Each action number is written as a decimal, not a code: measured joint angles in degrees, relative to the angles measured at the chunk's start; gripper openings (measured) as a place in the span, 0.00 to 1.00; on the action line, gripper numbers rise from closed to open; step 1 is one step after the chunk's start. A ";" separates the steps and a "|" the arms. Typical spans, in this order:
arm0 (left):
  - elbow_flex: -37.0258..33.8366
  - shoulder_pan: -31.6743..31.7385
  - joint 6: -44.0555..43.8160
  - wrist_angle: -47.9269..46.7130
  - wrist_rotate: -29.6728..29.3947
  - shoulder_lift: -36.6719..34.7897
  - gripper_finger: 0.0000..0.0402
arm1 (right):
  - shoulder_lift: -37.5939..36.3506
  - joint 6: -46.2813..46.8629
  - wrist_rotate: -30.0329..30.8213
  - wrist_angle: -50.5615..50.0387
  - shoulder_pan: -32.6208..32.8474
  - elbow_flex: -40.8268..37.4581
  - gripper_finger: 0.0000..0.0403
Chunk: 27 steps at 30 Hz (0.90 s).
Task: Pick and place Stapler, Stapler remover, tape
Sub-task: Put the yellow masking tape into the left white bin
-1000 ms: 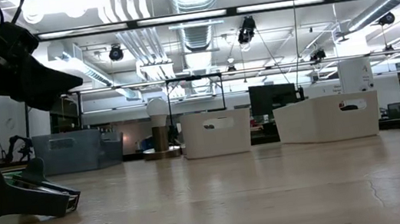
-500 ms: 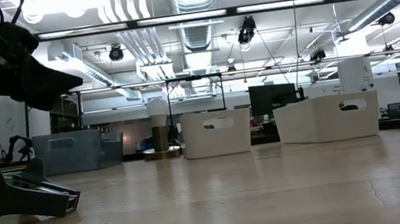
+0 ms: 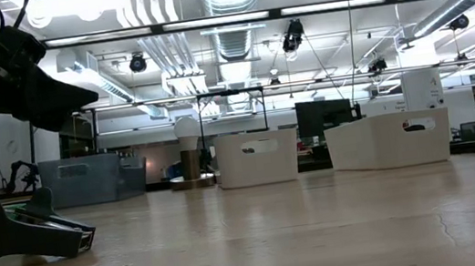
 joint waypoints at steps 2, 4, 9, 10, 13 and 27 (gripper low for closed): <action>-0.01 0.01 0.01 0.00 0.00 -0.01 0.03 | -0.98 0.00 0.22 -2.27 -0.58 1.22 0.11; 0.01 0.01 0.00 0.00 0.00 -0.01 0.03 | -2.20 0.05 0.57 -4.51 -1.18 2.32 0.10; -0.01 0.01 0.01 0.01 -0.01 -0.01 0.03 | -5.12 -0.01 5.83 -10.08 -3.47 5.26 0.11; -0.01 0.00 0.00 0.02 0.00 -0.01 0.03 | -5.60 -0.25 7.15 -10.45 -4.05 5.80 0.11; 0.01 0.02 0.00 0.00 0.01 -0.01 0.03 | -7.19 -1.34 10.71 -10.82 -5.59 7.18 0.12; -0.01 0.00 0.01 0.00 -0.01 -0.01 0.03 | -7.14 -13.57 20.54 -10.76 -15.02 14.97 0.12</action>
